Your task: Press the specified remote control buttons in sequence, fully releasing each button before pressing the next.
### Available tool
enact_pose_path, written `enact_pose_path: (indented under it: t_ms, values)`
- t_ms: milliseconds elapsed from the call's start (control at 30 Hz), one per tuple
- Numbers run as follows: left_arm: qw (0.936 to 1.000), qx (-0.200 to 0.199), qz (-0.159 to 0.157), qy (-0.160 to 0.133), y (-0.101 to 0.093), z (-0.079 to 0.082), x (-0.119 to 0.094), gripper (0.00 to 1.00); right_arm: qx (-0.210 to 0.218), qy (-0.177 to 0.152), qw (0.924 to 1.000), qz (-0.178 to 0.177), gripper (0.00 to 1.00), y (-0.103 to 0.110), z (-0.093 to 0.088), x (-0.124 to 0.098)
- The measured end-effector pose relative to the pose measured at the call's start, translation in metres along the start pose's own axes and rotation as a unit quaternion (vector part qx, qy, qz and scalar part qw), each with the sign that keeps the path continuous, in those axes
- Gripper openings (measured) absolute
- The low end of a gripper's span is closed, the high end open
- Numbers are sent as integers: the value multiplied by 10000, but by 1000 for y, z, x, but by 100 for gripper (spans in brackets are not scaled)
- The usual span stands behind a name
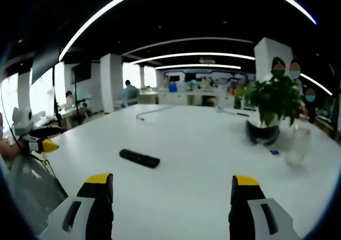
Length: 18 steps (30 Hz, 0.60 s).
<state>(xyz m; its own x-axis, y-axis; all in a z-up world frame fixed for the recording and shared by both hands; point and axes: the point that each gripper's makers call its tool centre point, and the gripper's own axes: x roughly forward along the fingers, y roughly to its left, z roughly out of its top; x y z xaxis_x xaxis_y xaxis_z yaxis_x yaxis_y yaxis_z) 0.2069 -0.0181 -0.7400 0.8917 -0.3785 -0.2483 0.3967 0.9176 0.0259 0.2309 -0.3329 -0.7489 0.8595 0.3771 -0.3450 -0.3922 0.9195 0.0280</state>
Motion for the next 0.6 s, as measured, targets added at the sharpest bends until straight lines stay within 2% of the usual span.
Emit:
enact_pose_path:
  t_ms: [267, 600]
  values:
    - [10000, 4, 50, 2, 2, 0, 0, 87, -103, 148, 9997, 139, 90, 4, -6, 3]
    - [10000, 10, 35, -16, 1, 1, 0, 87, -95, 171, 9998, 99, 90, -2, -10, 5]
